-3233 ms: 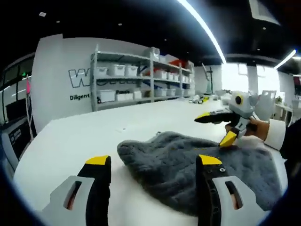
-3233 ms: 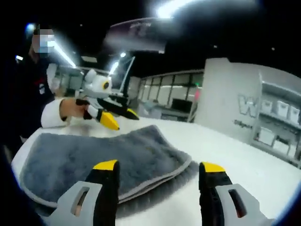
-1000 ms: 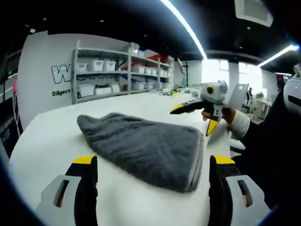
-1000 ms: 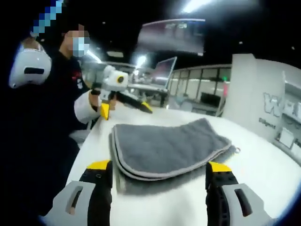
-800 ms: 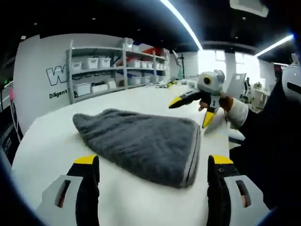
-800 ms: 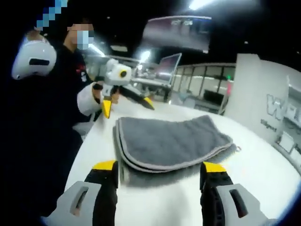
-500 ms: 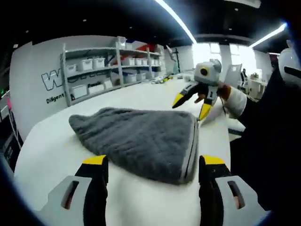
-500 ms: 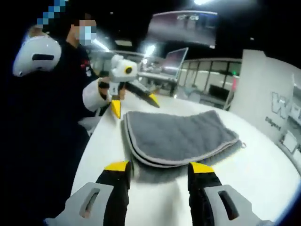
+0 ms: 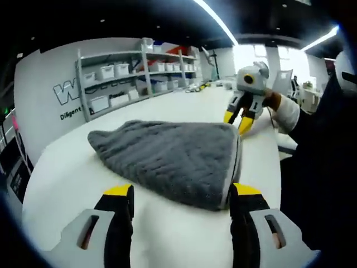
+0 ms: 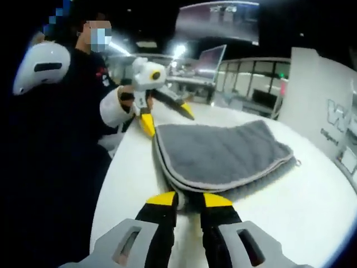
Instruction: Open the folded towel by lifting each exposed corner and separating the folded layers until the towel lies flat within the target outline without major curled edges
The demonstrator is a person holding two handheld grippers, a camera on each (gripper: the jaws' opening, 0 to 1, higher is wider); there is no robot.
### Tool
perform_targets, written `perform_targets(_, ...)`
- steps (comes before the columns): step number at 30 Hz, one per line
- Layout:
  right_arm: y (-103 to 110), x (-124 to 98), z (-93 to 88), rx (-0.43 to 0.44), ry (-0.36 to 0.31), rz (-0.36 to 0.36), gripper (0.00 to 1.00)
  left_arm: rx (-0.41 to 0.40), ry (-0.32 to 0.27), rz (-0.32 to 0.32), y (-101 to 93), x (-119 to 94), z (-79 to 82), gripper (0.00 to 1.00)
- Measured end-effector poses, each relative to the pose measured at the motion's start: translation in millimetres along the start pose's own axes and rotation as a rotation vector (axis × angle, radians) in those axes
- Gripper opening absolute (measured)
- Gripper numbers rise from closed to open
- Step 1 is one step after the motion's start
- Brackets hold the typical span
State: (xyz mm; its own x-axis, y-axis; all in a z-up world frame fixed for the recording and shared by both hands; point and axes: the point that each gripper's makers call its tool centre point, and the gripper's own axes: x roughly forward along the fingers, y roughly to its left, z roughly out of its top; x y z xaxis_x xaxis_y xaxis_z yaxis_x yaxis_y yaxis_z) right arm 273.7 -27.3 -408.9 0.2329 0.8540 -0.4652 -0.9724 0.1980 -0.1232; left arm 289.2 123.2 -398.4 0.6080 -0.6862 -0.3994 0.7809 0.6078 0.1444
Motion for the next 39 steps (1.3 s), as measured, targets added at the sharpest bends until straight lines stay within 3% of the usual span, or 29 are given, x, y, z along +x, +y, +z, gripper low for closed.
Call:
perform_targets(9, 15, 11, 6.9, 0.025, -0.004, 0.057, 0.01, 0.058, -0.011, -0.011, 7.6, -14, -6.1, 0.38)
perform_targets(19, 27, 21, 14.6, 0.016, -0.02, 0.1, 0.01, 0.089, -0.034, 0.016, 17.9, -23, -7.0, 0.28)
perform_targets(24, 24, 17, 18.0, 0.026, -0.047, 0.102, 0.03, 0.043, -0.046, -0.016, 13.7, -22, -6.3, 0.18)
perform_targets(28, 17, 10, 19.8, 0.028, -0.068, 0.083, 0.07, 0.052, -0.029, -0.013, 11.3, -20, -8.4, 0.16)
perform_targets(30, 7, 6, 19.0, -0.02, -0.058, 0.017, 0.17, 0.116, -0.074, 0.013, 12.5, -21, -0.5, 0.11)
perform_targets(31, 8, 4, 18.8, -0.028, -0.055, 0.017, 0.18, 0.136, -0.073, 0.017, 11.6, -21, -0.3, 0.09)
perform_targets(34, 5, 0, 20.9, -0.018, -0.059, 0.003, 0.17, 0.105, -0.081, 0.047, 14.9, -23, -0.2, 0.06)
perform_targets(36, -7, -1, 26.1, 0.043, -0.091, -0.051, 0.18, 0.062, -0.089, 0.038, 14.9, -24, -1.5, 0.06)
perform_targets(39, -25, -2, 26.2, 0.196, -0.126, -0.101, 0.15, 0.059, -0.095, 0.067, 17.3, -25, -1.8, 0.05)
